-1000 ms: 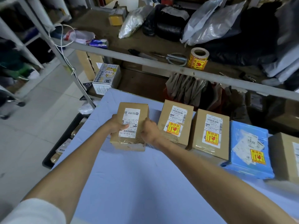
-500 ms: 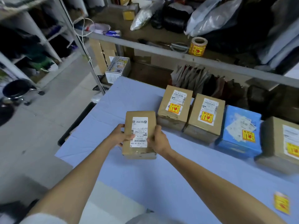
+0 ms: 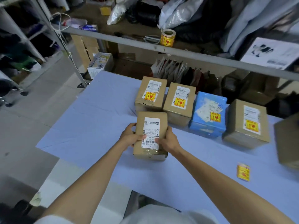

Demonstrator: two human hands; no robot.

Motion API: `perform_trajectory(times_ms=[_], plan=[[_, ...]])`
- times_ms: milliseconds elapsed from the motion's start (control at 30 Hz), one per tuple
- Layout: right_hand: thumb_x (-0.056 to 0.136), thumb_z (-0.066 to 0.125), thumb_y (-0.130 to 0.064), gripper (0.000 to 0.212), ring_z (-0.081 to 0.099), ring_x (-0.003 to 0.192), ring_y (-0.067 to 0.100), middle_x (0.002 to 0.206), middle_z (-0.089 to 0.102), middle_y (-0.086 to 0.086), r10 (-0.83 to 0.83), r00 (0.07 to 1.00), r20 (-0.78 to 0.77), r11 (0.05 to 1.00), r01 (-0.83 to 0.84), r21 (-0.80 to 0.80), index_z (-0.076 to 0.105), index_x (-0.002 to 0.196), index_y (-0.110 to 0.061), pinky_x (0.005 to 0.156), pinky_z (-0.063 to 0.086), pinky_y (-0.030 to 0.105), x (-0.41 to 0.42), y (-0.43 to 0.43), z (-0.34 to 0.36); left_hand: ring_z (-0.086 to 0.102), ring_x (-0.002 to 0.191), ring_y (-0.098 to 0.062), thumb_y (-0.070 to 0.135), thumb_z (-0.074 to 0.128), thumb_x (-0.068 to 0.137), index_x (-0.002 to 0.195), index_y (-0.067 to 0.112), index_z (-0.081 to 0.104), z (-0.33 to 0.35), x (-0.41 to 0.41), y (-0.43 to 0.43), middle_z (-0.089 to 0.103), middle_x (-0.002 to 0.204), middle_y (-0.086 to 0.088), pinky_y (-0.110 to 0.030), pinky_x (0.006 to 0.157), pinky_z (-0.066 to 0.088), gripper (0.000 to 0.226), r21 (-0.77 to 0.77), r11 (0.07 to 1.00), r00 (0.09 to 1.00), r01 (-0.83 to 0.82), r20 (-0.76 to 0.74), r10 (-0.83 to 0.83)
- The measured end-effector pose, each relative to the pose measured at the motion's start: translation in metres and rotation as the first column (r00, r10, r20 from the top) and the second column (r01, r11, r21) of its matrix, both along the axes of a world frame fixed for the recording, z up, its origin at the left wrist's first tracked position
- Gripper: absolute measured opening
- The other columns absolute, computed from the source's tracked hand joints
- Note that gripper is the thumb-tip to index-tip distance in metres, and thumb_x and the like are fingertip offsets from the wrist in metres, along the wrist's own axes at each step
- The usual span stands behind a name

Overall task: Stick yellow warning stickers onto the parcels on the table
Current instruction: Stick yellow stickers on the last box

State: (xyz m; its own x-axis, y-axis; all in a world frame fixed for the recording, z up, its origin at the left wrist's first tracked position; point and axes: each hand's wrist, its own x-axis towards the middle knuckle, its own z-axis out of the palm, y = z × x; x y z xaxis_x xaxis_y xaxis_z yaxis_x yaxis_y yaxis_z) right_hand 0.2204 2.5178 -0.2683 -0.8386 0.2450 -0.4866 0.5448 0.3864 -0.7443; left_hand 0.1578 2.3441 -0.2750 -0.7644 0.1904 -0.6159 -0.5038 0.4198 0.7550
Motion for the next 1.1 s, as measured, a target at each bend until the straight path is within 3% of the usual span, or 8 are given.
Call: perform_trajectory(times_ms=[400,700,1100], plan=[[0.08,0.072,-0.014,0.074,0.057,0.116,0.026,0.132,0.056,0.007,-0.33,0.944,-0.032,0.944,0.33,0.003,0.03,0.141,-0.019,0.096,0.05,0.043,0.102,0.126,0.008,0.066,0.102,-0.022,0.023,0.084,0.07,0.144,0.032,0.035,-0.009,0.056,0.151,0.068,0.117,-0.007,-0.04,0.091,0.053,0.089,-0.026,0.951,0.946,0.307,-0.098,-0.308],[0.083,0.069,-0.016,0.064,0.059,0.112,0.029,0.129,0.06,0.006,-0.371,0.923,-0.101,0.928,0.373,0.001,0.035,0.137,-0.02,0.094,0.05,0.048,0.122,0.136,0.004,0.064,0.108,-0.023,0.022,0.082,0.071,0.146,0.035,0.033,-0.01,0.07,0.168,0.068,0.119,-0.005,-0.042,0.101,0.047,0.09,-0.06,0.95,0.941,0.307,-0.131,-0.313],[0.084,0.067,-0.015,0.062,0.058,0.112,0.027,0.129,0.057,0.004,-0.356,0.928,-0.107,0.934,0.355,-0.034,0.037,0.137,-0.022,0.093,0.051,0.048,0.13,0.145,-0.002,0.063,0.109,-0.023,0.021,0.076,0.08,0.148,0.034,0.027,-0.003,0.085,0.169,0.063,0.126,-0.008,-0.04,0.1,0.048,0.085,-0.043,0.946,0.938,0.32,-0.129,-0.323]])
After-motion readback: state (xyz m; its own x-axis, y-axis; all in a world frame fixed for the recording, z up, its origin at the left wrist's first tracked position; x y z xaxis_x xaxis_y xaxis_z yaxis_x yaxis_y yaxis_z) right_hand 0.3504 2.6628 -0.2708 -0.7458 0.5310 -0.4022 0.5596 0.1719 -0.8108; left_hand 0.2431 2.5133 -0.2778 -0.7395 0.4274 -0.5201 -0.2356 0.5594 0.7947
